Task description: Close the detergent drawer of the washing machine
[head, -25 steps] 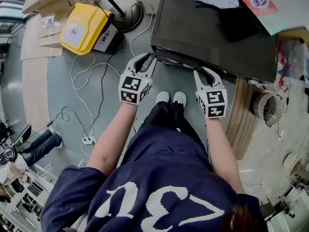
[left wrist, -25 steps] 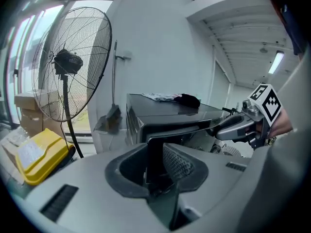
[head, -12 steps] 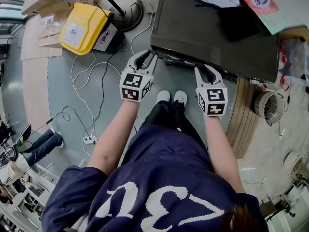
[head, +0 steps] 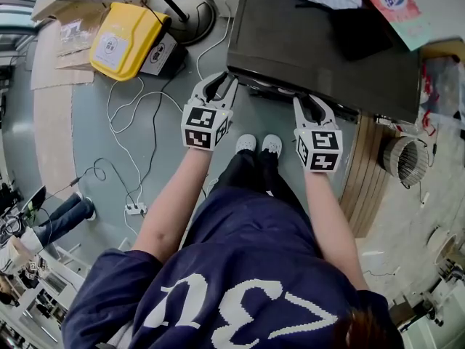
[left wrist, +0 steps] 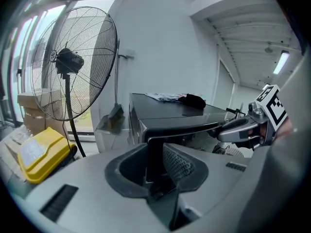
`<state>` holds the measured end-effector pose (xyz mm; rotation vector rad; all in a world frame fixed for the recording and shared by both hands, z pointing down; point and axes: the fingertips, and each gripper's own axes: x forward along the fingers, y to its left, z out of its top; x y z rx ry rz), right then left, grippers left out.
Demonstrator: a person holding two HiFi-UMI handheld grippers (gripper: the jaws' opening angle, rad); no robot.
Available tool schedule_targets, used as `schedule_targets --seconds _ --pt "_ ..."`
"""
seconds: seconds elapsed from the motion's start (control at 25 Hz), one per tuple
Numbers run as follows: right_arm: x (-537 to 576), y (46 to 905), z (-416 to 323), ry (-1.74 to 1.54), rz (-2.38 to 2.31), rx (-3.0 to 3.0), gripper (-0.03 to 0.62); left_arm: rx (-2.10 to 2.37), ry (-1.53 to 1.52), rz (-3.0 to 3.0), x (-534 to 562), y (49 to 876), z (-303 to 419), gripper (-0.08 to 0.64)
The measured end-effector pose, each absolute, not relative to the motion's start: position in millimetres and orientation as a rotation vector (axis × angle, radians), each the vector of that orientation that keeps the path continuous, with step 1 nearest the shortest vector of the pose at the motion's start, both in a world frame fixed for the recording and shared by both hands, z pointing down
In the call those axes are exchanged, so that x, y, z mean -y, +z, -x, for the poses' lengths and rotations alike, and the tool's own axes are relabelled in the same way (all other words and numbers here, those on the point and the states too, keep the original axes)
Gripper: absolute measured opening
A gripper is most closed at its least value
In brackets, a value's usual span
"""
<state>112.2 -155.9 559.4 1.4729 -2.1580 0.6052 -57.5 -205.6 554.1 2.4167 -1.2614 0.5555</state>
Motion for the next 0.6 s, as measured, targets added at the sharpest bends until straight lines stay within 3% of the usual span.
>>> schedule_targets --seconds 0.36,0.48,0.6 --pt "152 562 -116 0.669 -1.552 2.135 0.098 1.268 0.56 -2.408 206 556 58 0.11" --pt "143 566 -119 0.685 -1.545 2.134 0.029 1.283 0.564 -2.397 205 556 58 0.11" --pt "140 565 -115 0.694 -1.527 2.183 0.017 1.298 0.561 -2.387 205 555 59 0.11"
